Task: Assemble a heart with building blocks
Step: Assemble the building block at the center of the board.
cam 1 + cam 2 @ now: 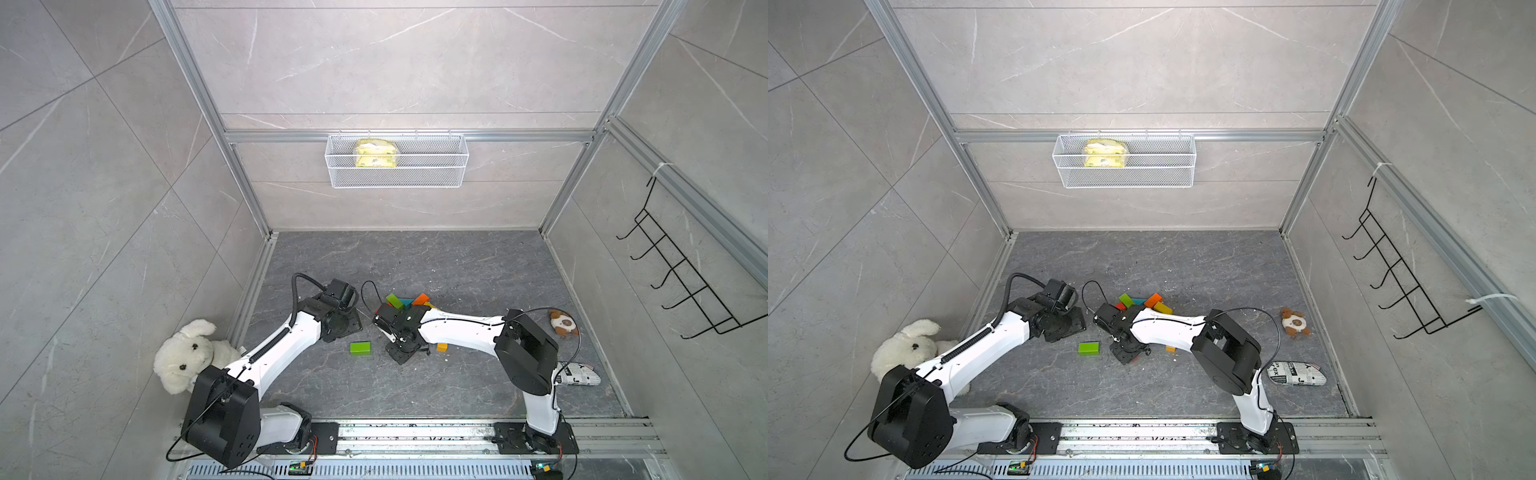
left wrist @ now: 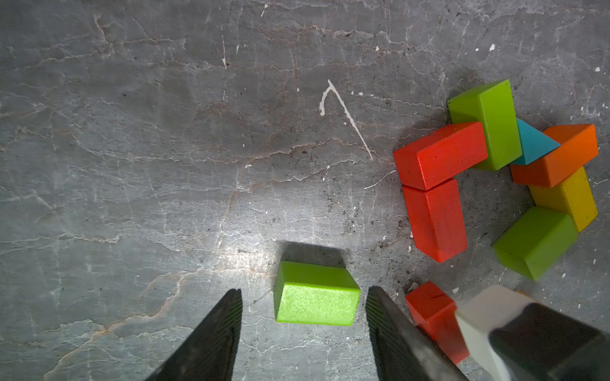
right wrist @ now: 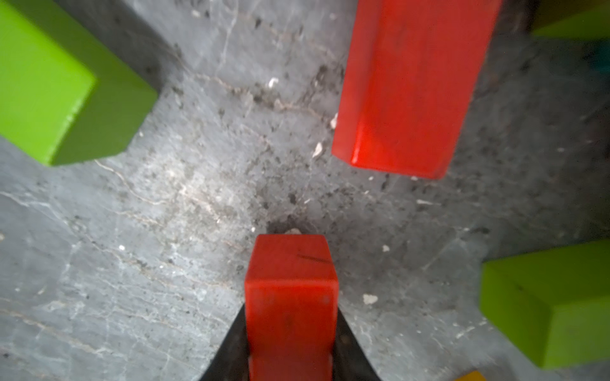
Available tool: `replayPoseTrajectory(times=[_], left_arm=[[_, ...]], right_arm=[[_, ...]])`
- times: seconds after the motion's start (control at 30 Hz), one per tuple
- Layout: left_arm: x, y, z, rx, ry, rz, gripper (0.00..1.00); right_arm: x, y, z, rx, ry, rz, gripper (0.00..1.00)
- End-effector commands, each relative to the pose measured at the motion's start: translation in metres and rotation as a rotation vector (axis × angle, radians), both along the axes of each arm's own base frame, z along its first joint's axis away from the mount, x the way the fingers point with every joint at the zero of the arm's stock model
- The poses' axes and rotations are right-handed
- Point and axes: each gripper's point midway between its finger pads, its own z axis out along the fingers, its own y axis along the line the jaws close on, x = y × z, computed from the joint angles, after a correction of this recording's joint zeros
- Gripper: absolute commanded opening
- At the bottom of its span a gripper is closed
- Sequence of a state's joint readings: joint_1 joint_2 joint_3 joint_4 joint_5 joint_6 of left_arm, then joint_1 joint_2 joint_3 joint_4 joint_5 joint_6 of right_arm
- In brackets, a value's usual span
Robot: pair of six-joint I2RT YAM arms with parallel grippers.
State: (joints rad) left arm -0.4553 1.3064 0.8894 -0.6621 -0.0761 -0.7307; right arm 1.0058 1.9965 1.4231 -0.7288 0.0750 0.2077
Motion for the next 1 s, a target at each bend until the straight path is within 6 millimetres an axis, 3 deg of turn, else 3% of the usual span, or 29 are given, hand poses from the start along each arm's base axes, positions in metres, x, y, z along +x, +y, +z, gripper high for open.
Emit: replayPoseTrajectory(times=[0.0,0.33,0.97], left_arm=[[0.002,0.0,0.0,-0.006,-0.005,0.009,0.64],[0.004,0.0,0.002,-0.008,-0.013,0.007,0.64],[0.002,0.0,-0.002,-0.006,-0.006,0.005,0.63]], right_arm=[[0.013,0.0,-0.002,-0.018,-0.017,-0.006,0.23],[0.022,-0.01,-0.008,-0.03,-0.002,-0.02,0.22],[0.038,-0.006,-0.016,-0.011,0.018,-0.061,0.25]])
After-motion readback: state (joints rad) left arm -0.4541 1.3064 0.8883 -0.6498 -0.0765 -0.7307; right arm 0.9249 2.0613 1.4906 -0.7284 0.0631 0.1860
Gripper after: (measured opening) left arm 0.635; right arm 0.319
